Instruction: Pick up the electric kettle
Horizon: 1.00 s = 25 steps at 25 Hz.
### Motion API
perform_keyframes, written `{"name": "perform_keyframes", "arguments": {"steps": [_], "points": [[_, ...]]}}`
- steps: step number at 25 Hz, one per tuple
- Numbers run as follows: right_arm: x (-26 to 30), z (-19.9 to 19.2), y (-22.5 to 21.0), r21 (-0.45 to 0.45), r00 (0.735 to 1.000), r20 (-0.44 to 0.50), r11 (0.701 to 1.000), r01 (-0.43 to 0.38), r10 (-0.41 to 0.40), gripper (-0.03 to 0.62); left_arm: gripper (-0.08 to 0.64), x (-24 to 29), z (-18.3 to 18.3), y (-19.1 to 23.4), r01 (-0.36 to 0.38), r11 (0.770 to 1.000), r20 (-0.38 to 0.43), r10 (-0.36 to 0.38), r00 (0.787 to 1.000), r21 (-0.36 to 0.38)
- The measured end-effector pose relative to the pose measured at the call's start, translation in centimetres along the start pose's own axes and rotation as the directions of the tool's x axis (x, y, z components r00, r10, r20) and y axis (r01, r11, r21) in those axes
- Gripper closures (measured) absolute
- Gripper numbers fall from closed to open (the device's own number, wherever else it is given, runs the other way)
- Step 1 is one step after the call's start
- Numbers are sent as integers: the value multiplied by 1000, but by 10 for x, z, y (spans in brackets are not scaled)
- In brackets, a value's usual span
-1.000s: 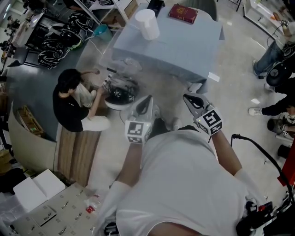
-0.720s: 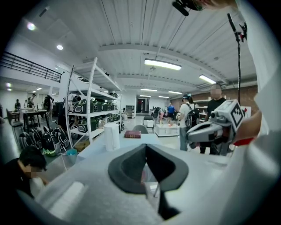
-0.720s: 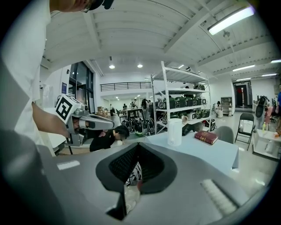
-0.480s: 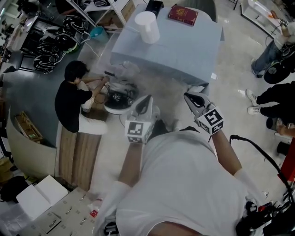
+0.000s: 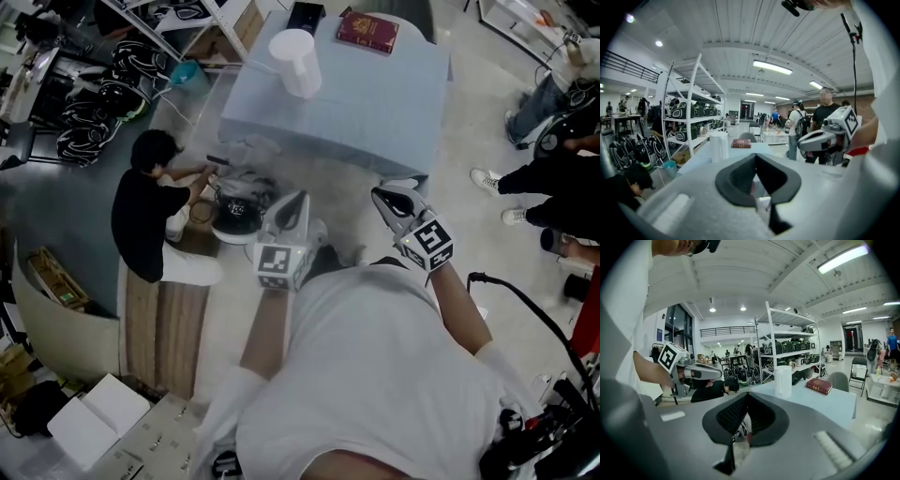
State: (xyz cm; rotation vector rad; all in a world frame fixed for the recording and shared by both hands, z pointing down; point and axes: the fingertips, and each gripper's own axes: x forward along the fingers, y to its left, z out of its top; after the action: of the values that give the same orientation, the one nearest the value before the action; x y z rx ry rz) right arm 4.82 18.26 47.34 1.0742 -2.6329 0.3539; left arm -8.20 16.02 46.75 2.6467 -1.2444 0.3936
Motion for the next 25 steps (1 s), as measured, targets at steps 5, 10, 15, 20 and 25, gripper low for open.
{"name": "perform_keyframes", "arguments": {"steps": [5, 10, 15, 20, 25], "points": [[24, 8, -10, 8, 1000, -8, 1000, 24, -24, 588, 557, 15, 9, 25, 27, 1000, 2, -27, 1000, 1], [47, 17, -17, 8, 999, -18, 999, 46, -46, 588, 557, 24, 8, 49, 68, 998, -15, -68, 998, -1], [73, 26, -24, 15, 997, -22, 997, 78, -78, 588, 557, 35, 12, 76, 103, 995, -26, -103, 994, 0], [100, 36, -21, 25, 995, -21, 995, 98, -98, 588, 557, 42, 14, 103, 144, 989, -31, -143, 989, 26], [120, 46, -21, 41, 991, -11, 991, 130, -130, 588, 557, 43, 15, 124, 179, 983, -48, -177, 983, 32]]}}
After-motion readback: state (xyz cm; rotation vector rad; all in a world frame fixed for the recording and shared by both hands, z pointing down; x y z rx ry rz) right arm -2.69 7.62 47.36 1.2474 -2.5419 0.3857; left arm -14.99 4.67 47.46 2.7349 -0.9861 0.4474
